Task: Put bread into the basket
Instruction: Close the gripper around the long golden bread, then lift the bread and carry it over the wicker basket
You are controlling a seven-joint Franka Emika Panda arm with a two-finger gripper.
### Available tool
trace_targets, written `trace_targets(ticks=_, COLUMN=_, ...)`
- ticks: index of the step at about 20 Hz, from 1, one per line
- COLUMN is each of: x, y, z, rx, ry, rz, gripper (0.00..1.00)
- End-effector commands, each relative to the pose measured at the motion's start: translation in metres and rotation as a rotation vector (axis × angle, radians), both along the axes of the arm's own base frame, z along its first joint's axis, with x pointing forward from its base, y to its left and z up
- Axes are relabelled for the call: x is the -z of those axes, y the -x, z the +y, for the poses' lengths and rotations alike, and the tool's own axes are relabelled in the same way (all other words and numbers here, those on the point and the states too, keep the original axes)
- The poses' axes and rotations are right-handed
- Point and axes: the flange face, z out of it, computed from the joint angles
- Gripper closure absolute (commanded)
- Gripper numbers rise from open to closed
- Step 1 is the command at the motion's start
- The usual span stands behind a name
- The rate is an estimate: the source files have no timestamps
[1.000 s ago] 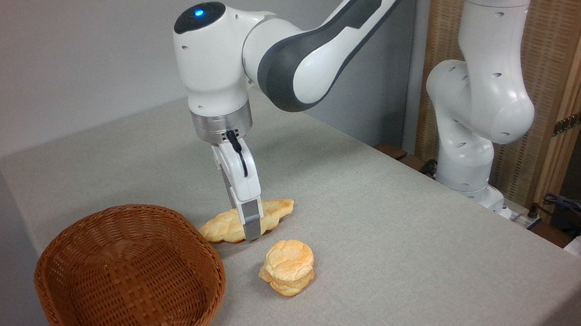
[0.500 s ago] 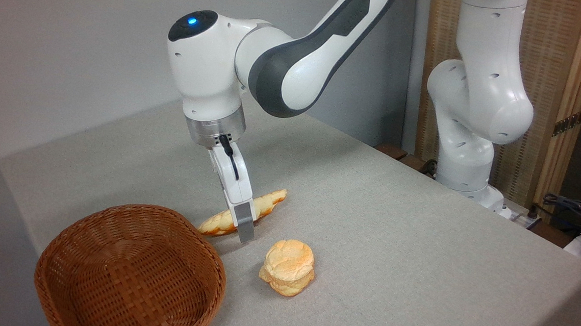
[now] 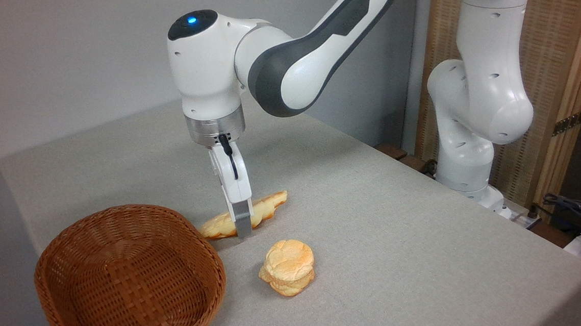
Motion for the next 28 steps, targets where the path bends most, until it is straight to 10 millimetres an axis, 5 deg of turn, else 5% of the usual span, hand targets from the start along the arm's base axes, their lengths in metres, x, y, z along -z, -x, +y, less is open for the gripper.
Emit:
trace_targets(ticks=1, x=0.001, y=-0.003, z=0.001, rx=0.003, ry=0.016, rz=-0.016, gripper=0.68)
trace_targets(ticks=13, x=-0.011, y=0.0, z=-0.005, rx=0.007, ry=0.018, rz=-0.007, gripper=0.67)
trace_targets(ticks=21, x=-0.06, y=0.006, z=-0.001, rx=0.005, ry=0.057, rz=0.067, gripper=0.66)
trace_targets(ticks=28, x=-0.116, y=-0.03, z=0.03, rx=-0.114, ry=0.184, rz=-0.12, gripper=0.62)
